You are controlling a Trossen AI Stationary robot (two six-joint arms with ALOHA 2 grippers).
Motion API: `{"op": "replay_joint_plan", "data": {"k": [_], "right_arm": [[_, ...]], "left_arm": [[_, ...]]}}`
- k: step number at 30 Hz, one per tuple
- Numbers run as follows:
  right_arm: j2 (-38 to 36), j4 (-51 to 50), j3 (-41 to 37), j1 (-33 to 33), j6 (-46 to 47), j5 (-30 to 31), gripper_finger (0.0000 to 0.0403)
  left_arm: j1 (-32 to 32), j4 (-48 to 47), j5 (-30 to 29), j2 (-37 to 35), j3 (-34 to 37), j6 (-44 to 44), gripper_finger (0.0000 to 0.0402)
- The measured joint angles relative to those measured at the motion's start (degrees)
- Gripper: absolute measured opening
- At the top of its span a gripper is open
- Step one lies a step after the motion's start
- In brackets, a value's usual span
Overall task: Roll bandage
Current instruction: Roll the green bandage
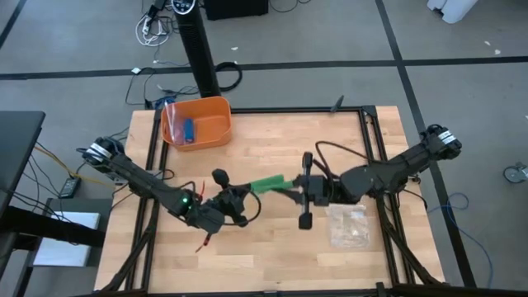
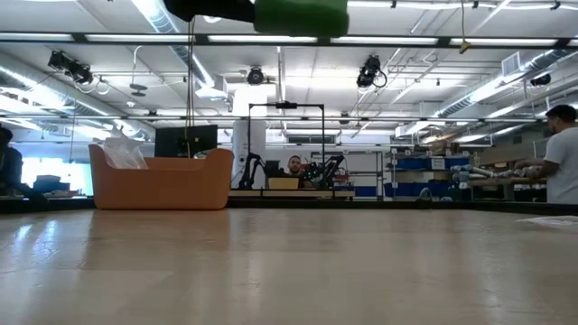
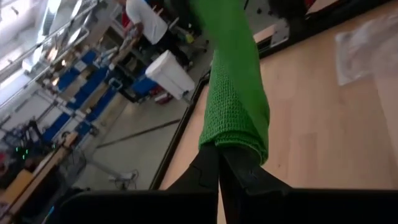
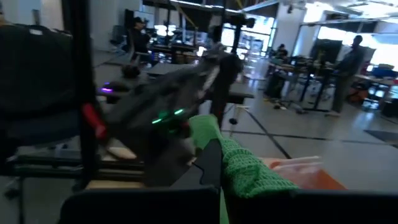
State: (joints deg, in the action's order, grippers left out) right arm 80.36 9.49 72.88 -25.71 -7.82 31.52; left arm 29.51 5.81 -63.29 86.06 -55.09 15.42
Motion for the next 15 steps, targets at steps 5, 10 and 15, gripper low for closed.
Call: {"op": "replay_joint_plan", "data": {"k": [5, 10, 15], "right_arm": [[0.02, -2.83, 1.37, 3.51, -0.43, -0.09, 0.0], [0.04, -5.36, 1.38, 7.66, 1.06, -0.29, 0.0], [0.09, -9.59, 1.38, 12.16, 7.92, -3.28, 0.0]], "left_arm": [[1.75, 5.85, 1.31, 1.94, 0.02, 5.15, 0.0001], [4.57, 11.39, 1.66, 2.48, 0.03, 9.56, 0.0001], [6.82, 11.82, 0.95, 2.5, -1.78, 10.89, 0.0001]]}}
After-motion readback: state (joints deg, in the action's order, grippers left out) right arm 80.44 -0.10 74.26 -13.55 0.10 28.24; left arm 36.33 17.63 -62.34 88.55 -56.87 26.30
